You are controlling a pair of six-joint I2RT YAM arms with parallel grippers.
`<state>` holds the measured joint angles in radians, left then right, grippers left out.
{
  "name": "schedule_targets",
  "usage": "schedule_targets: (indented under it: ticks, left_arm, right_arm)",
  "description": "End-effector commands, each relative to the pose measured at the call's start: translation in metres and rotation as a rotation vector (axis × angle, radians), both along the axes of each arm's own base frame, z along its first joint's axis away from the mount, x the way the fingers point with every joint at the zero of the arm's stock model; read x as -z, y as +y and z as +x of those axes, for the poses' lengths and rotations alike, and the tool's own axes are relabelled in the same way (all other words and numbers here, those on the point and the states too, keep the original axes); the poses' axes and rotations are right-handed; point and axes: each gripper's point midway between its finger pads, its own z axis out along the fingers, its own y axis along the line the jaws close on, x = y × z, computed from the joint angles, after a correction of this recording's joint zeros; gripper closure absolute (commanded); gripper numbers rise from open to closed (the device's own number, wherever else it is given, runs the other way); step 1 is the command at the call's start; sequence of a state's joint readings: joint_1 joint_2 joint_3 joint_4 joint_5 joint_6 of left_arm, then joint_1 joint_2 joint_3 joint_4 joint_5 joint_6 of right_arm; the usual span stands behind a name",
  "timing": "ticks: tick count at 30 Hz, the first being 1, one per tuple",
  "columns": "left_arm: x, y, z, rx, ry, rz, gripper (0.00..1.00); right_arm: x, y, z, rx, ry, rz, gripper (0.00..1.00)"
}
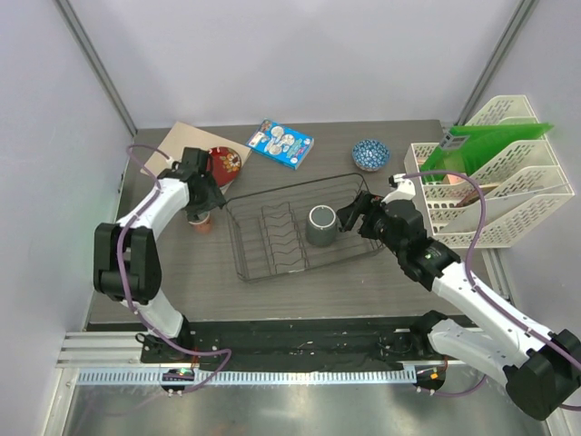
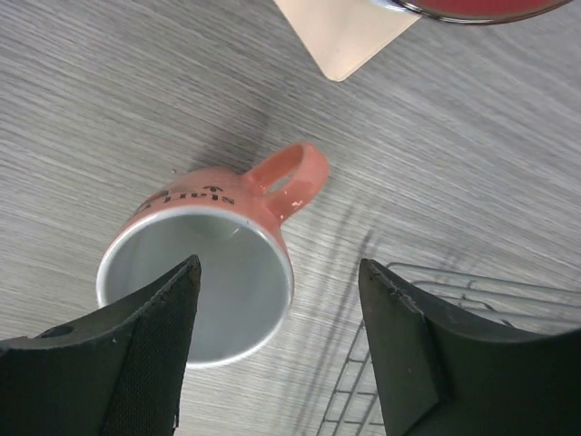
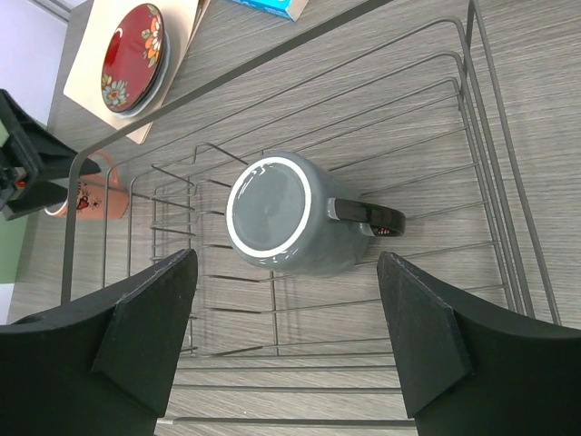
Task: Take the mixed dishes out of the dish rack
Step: Place the cup at the center of the board, then adjust the cup in the dish rack.
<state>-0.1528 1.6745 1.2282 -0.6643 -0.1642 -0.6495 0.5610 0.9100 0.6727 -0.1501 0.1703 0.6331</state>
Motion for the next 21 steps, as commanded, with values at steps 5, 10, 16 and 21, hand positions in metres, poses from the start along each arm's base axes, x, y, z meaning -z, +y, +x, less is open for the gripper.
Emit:
schedule_targets:
  ticks: [5,10,16,21]
  left_arm:
    - [-0.118,0.002,0.014,-0.045,-0.317,-0.025,0.23]
    - [-0.172,-0.013,0.0,-0.005,-0.477,-0.036,0.22]
    - [-0.186,-0.06,-0.023,0.152,-0.57,-0.059,0.25]
    - [-0.179,-0.085,-0.042,0.236,-0.582,-0.06,0.26]
  right_arm:
    - [-0.009,-0.007,0.011,0.023,-0.059,-0.067,0.15]
    - [-0.007,-0.007,0.021,0.031,-0.042,-0.125,0.16]
    - [0.002,0.004,0.033,-0.012,-0.034,-0.171,0.18]
    - [0.016,0.014,0.044,-0.092,-0.028,-0.267,0.17]
